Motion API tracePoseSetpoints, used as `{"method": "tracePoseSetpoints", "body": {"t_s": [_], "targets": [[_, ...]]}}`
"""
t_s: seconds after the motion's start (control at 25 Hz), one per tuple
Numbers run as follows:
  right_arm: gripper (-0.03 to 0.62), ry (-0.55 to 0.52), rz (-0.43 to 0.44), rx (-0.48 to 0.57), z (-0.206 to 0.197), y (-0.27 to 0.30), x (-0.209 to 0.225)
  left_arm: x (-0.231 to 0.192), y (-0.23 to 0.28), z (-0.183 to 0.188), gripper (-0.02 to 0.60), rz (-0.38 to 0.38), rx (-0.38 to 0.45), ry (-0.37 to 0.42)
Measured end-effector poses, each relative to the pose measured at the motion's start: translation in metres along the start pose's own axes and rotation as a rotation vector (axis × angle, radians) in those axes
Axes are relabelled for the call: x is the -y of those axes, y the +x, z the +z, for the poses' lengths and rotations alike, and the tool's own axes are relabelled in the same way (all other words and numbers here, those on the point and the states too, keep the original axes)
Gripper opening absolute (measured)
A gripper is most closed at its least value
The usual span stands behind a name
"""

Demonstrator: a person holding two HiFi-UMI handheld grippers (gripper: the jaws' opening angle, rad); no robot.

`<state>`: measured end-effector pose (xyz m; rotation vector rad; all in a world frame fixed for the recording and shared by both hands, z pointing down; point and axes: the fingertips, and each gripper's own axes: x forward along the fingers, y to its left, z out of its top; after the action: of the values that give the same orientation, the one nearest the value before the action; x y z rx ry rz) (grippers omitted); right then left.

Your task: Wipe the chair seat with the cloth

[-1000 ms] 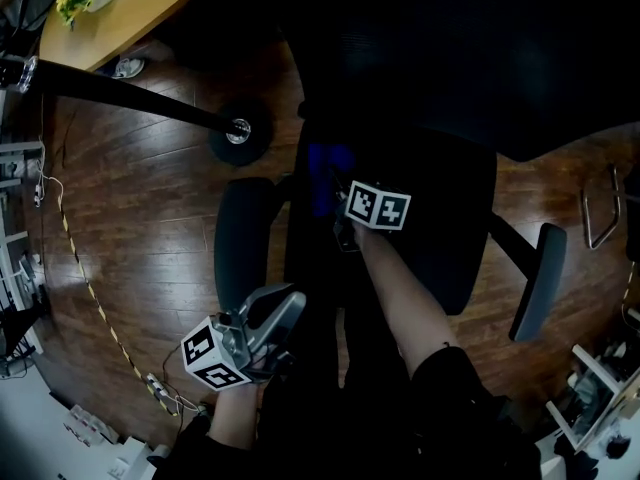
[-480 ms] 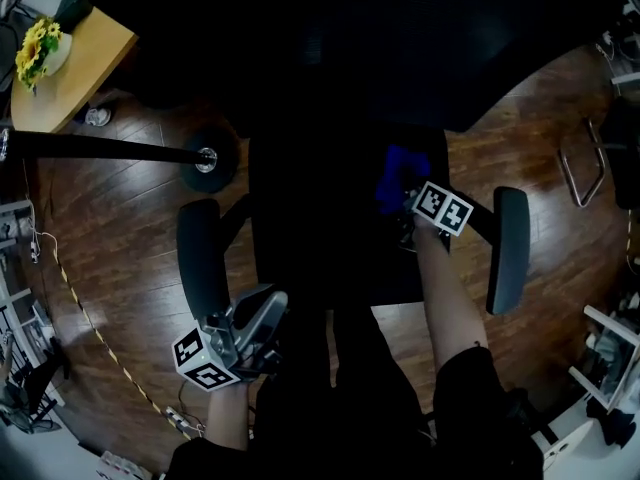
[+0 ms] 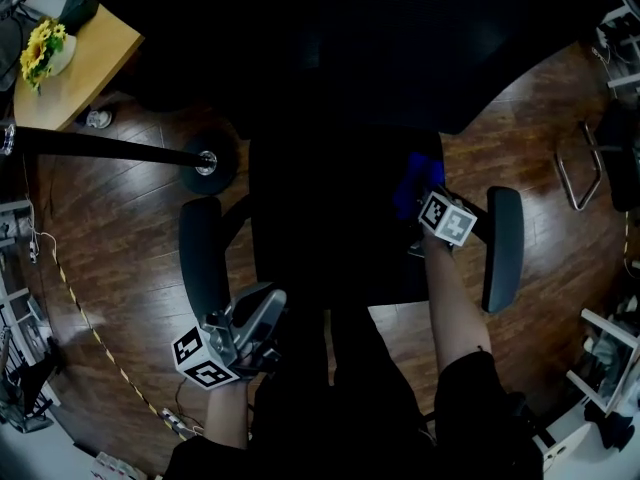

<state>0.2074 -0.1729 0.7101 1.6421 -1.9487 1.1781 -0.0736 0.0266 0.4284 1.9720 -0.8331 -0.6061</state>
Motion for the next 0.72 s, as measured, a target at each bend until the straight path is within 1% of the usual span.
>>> {"method": "tracePoseSetpoints", "body": {"t_s": [0.08,0.16,0.28,0.44,0.52,0.6,0.68,0.72], "targets": [[0.063,0.031,0.093,0.023,-0.004,-0.004,-0.028,0.000,-0.006,0.005,-0.008,0.002,0.021,0.001],[0.063,-0.007,0.198,0.016,-0.016,-0.013,-0.073,0.003,-0.012,0.012,-0.008,0.000,0.055,0.002],[0.063,-0.063,0.352,-0.049,-0.052,-0.019,-0.151,0.006,-0.021,0.022,-0.007,0.001,0.090,0.014],[0.063,-0.066,0.535,-0.149,-0.106,-0.014,-0.254,0.004,-0.037,0.030,-0.008,0.019,0.122,0.014],[0.063,-0.060,0.619,-0.198,-0.134,-0.009,-0.299,0.002,-0.045,0.030,-0.008,0.035,0.131,0.012],[0.063,-0.059,0.668,-0.273,-0.168,-0.001,-0.329,0.000,-0.050,0.028,-0.008,0.049,0.135,0.013],[0.063,-0.084,0.662,-0.357,-0.200,0.007,-0.338,-0.001,-0.052,0.027,-0.008,0.056,0.135,0.015],[0.063,-0.107,0.653,-0.370,-0.209,0.010,-0.339,0.000,-0.054,0.027,-0.008,0.058,0.134,0.017]]}}
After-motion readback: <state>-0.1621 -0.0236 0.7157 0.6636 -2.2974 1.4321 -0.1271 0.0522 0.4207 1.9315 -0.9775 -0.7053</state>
